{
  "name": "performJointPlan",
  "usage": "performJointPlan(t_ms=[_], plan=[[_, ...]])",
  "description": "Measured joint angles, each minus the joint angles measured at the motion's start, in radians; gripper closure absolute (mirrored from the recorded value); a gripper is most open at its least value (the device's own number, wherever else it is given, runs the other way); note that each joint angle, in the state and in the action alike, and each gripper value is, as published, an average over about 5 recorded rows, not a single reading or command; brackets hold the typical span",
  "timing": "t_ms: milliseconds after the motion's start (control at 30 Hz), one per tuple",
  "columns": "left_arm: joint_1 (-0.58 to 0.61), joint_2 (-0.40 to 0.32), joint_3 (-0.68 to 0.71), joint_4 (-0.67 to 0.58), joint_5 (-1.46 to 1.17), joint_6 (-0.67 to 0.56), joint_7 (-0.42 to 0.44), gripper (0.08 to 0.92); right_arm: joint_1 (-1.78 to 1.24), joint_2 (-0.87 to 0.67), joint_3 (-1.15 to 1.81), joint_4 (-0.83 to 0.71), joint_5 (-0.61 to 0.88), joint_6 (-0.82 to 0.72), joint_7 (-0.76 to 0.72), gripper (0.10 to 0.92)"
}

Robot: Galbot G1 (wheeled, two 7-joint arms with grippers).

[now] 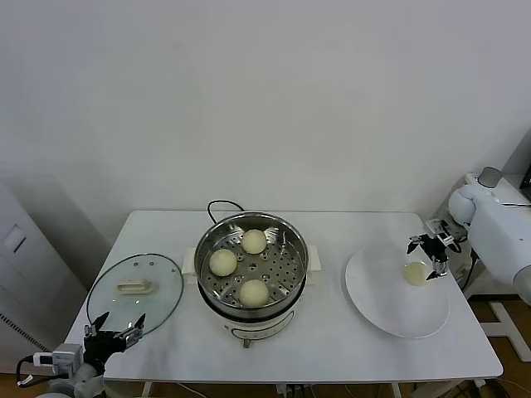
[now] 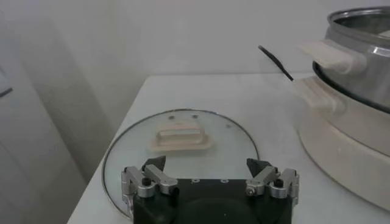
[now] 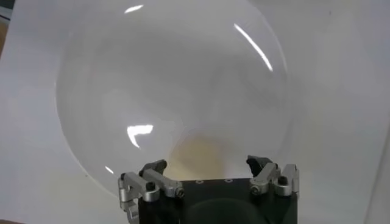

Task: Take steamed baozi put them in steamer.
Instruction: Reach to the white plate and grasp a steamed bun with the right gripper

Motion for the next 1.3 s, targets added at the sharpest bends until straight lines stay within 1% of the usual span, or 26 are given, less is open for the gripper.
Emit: performJointPlan(t_ms=[200, 300, 433, 700, 800, 1033, 1300], plan=[[0.0, 0.002, 0.004, 0.0, 0.004, 0.0, 0.0, 0.177, -0.02, 0.007, 0.031, -0.015, -0.031, -0.001, 0.014, 0.204], [0.0, 0.002, 0.005, 0.0, 0.006, 0.0, 0.0, 0.177, -0.029, 0.009, 0.043, -0.019, -0.046, -0.003, 0.019, 0.223], [0.0, 0.002, 0.005, -0.001, 0.007, 0.0, 0.0, 0.177, -0.039, 0.013, 0.06, -0.025, -0.065, -0.008, 0.03, 0.279], [0.0, 0.0, 0.006, -0.002, 0.009, 0.0, 0.0, 0.177, -0.058, 0.021, 0.093, -0.036, -0.093, -0.019, 0.056, 0.433], [0.001, -0.001, 0.007, -0.004, 0.01, 0.0, 0.0, 0.177, -0.065, 0.025, 0.104, -0.038, -0.096, -0.023, 0.064, 0.465], [0.006, -0.004, 0.006, -0.006, 0.012, 0.0, 0.0, 0.177, -0.081, 0.031, 0.123, -0.039, -0.097, -0.028, 0.073, 0.499], [0.006, -0.008, 0.005, -0.008, 0.013, 0.0, -0.001, 0.177, -0.081, 0.024, 0.115, -0.025, -0.064, -0.042, 0.058, 0.583]])
